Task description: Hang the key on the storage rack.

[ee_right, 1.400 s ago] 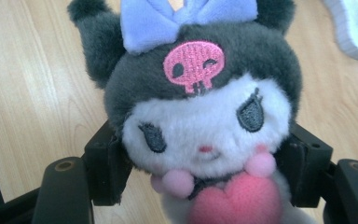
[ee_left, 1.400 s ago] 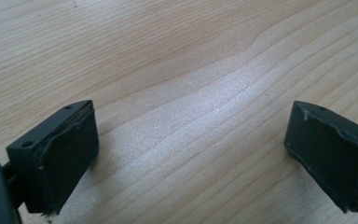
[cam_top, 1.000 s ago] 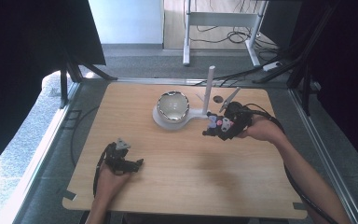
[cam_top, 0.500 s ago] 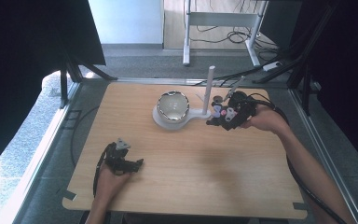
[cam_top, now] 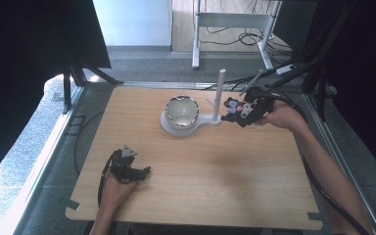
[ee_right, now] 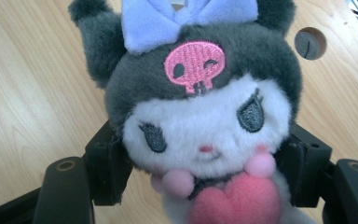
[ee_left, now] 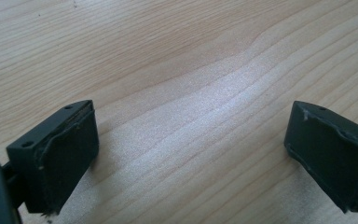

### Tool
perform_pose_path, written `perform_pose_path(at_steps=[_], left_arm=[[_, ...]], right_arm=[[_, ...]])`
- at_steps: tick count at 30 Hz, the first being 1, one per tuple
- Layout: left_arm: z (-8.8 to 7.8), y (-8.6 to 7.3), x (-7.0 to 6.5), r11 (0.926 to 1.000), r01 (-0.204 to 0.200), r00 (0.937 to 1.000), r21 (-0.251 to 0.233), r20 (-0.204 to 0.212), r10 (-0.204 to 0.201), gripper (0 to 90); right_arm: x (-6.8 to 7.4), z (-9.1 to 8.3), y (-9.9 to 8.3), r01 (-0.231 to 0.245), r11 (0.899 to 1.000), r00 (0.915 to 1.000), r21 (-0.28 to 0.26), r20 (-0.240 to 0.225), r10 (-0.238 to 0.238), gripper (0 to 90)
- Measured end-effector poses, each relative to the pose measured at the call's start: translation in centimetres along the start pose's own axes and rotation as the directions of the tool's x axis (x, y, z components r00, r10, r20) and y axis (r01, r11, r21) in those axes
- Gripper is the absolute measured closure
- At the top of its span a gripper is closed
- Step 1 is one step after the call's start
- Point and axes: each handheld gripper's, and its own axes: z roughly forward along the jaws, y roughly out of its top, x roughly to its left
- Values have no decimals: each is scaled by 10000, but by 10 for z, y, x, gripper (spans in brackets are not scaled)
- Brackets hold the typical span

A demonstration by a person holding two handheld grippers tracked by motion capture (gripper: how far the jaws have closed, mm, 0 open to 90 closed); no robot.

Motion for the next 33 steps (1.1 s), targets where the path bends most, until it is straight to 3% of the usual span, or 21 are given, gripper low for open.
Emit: perform_pose_path(at_steps=[14,33], left_arm=[[0,0,0,10000,2,10000,-7,9,-2,29],[0,0,0,10000,-3,10000,-2,-2,3,29]], right_arm=[[-23,-14,5,-837,9964,9959,-153,343,842,304],[-58,-27,22,-1718,9833,9789,-597,1017,1772,306]])
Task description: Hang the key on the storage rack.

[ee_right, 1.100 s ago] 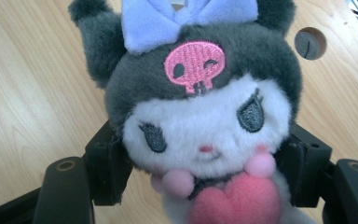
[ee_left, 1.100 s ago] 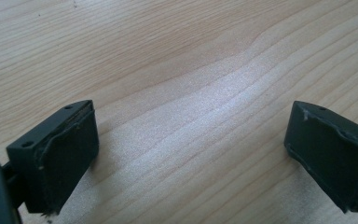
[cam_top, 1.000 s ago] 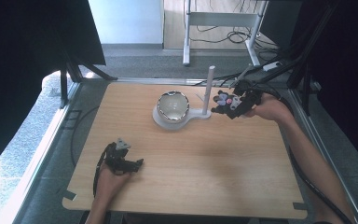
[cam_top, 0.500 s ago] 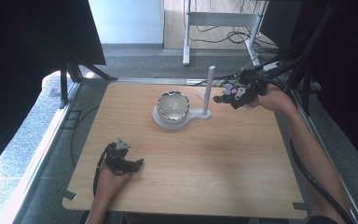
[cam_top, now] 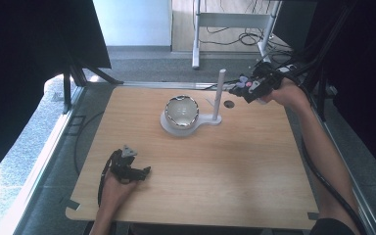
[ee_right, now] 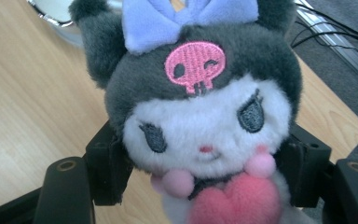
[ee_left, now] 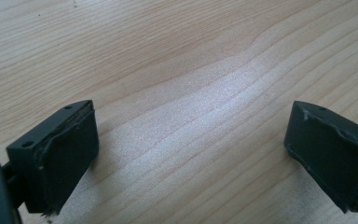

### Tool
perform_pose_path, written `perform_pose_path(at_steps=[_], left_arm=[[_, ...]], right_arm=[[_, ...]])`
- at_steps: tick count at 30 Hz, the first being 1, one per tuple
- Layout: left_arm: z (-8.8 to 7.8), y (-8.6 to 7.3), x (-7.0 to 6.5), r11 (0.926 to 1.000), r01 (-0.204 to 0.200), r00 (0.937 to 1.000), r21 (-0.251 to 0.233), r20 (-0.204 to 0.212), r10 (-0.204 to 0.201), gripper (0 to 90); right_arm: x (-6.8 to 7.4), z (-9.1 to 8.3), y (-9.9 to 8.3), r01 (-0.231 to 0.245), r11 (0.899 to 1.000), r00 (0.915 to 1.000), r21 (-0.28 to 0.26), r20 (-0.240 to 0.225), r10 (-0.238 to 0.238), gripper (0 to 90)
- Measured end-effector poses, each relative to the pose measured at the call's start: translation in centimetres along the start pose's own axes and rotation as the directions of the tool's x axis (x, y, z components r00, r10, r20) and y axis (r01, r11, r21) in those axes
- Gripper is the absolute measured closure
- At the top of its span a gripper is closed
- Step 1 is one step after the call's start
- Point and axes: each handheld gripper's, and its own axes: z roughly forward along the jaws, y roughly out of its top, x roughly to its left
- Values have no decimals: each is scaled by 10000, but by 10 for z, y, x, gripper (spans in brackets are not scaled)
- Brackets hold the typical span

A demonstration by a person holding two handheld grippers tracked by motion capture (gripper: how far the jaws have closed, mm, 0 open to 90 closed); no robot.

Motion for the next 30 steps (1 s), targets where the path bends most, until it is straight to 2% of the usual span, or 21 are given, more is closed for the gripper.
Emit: perform_pose_path(at_steps=[11,21,30], left_arm=[[0,0,0,10000,31,10000,-1,12,-31,29],[0,0,0,10000,29,10000,4,24,-29,29],[0,0,0,10000,1,10000,0,5,-1,29]], right_arm=[[-8,-2,15,-389,9990,9986,-206,361,397,307],[6,0,27,-74,9988,9999,-478,144,81,307],[17,18,24,49,9996,9999,-286,-91,-52,307]])
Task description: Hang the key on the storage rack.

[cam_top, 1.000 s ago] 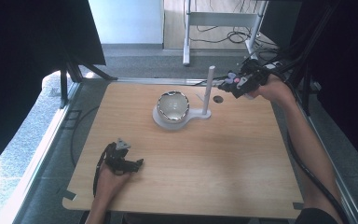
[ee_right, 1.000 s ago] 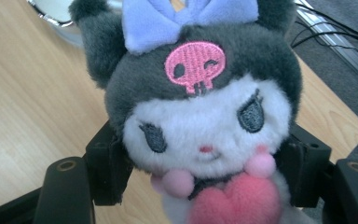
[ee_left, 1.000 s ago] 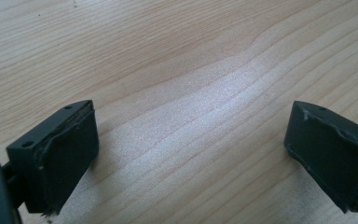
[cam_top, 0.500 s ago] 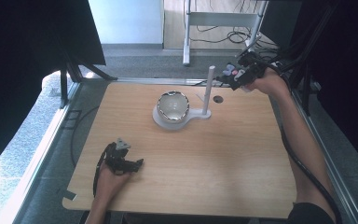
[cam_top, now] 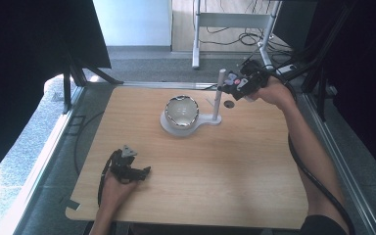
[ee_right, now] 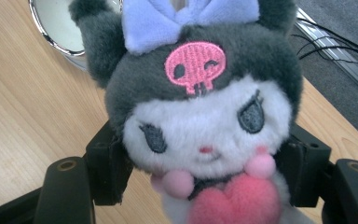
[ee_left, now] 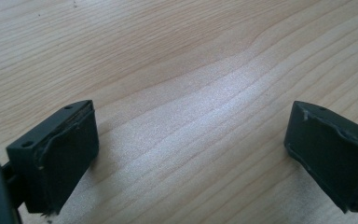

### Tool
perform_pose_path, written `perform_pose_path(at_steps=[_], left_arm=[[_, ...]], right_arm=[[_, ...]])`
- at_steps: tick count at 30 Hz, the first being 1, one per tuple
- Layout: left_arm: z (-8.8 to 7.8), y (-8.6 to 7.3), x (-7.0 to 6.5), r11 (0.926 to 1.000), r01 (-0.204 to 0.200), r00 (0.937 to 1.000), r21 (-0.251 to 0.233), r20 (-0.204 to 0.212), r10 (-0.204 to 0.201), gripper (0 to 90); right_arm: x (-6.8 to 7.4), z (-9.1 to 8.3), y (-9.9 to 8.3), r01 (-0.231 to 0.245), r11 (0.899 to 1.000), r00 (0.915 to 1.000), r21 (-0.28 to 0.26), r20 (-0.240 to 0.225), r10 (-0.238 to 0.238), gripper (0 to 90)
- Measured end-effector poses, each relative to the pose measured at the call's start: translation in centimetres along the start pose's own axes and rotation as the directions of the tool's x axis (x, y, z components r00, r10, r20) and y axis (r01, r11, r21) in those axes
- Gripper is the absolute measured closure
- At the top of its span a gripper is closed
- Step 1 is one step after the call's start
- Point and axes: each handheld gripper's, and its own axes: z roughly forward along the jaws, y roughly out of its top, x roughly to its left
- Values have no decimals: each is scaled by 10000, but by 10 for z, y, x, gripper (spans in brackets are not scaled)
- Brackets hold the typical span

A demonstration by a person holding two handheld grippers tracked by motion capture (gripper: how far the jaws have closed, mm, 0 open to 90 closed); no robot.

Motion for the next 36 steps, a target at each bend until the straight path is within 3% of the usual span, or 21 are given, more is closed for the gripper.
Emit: perform_pose_path(at_steps=[10,24,32,36], left_arm=[[0,0,0,10000,7,10000,-20,-11,-7,28],[0,0,0,10000,0,10000,-21,-22,0,28],[0,0,0,10000,3,10000,0,-12,-3,28],[0,0,0,10000,0,10000,3,-12,0,28]], right_arm=[[-1,14,-18,-128,9997,9997,189,-191,132,309],[-1,52,-32,-278,9980,9985,572,-457,304,308],[4,71,-33,-22,9984,9981,570,-609,57,286],[5,74,-33,180,9989,9972,426,-729,-149,232]])
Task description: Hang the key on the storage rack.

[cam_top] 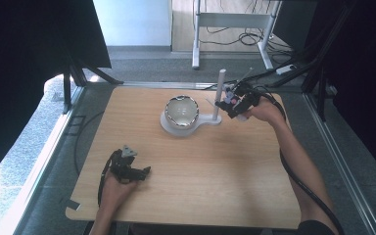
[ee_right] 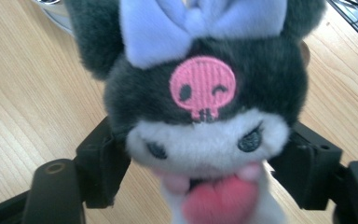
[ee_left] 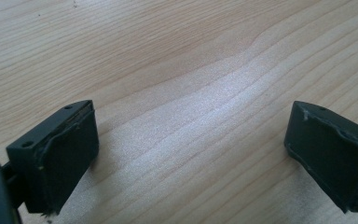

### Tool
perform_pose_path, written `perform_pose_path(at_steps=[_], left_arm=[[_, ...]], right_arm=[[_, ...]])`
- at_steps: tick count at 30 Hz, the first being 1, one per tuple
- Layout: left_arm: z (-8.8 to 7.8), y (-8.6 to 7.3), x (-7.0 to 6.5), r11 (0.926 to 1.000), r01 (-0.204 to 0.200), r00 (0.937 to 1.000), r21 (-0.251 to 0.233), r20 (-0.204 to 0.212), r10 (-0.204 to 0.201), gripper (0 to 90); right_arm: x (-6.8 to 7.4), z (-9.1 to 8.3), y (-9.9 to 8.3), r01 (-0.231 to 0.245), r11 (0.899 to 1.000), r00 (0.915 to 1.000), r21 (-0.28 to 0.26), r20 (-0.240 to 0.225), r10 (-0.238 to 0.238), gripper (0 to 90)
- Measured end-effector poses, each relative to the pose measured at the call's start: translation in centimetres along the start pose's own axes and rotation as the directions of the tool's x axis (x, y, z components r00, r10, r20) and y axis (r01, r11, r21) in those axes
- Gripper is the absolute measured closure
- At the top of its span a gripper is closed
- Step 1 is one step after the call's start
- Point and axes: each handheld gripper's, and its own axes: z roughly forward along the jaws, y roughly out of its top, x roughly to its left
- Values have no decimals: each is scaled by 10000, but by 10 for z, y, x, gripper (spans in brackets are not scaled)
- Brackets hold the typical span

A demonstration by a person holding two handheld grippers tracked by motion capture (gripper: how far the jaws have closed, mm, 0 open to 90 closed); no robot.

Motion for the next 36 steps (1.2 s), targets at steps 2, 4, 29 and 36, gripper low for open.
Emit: perform_pose_path(at_steps=[2,4,29,36], left_arm=[[0,0,0,10000,-1,10000,2,-2,1,29],[0,0,0,10000,-2,10000,3,0,2,28],[0,0,0,10000,28,10000,-25,-7,-28,29],[0,0,0,10000,28,10000,-25,-9,-28,29]], right_arm=[[1,0,0,57,10000,10000,-54,70,-57,193],[1,0,0,90,9999,9999,-80,92,-90,185],[20,-20,-17,699,9969,9944,-360,825,-668,98],[29,-26,-26,982,9947,9905,-308,999,-947,93]])
